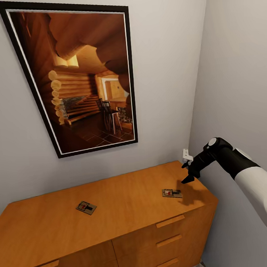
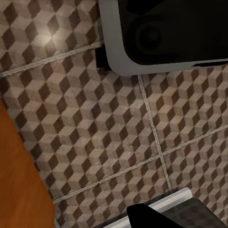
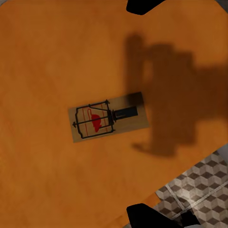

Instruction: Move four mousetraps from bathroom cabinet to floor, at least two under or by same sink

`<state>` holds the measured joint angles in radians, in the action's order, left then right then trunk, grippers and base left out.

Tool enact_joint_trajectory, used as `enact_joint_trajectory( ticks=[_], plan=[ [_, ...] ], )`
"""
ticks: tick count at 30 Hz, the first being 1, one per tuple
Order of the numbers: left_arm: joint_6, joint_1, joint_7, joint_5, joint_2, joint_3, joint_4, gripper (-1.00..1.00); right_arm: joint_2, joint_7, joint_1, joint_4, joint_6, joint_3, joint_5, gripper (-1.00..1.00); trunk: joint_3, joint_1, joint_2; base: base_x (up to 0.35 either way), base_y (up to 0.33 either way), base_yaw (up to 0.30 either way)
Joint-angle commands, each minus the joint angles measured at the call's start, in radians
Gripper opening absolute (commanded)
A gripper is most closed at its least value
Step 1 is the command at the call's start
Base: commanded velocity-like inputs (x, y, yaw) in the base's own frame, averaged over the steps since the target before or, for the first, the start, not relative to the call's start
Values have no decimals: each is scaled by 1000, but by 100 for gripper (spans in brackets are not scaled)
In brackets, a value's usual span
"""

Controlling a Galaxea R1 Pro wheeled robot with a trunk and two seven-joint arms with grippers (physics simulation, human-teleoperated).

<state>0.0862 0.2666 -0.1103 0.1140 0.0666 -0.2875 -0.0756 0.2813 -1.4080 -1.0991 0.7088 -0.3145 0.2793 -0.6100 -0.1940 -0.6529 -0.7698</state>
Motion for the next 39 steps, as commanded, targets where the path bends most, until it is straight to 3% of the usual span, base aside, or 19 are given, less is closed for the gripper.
enact_joint_trajectory(
  ticks=[1,39],
  plan=[
    [7,2,0,10,-1,-9,-4,100,1,-3,-1,2,-11,3,-1,100,-2,0,-1,0,0,0],
    [7,0,0,10,-1,-9,-4,100,2,-3,-1,-12,-11,3,-1,100,-36,0,-1,0,0,0]
  ],
)
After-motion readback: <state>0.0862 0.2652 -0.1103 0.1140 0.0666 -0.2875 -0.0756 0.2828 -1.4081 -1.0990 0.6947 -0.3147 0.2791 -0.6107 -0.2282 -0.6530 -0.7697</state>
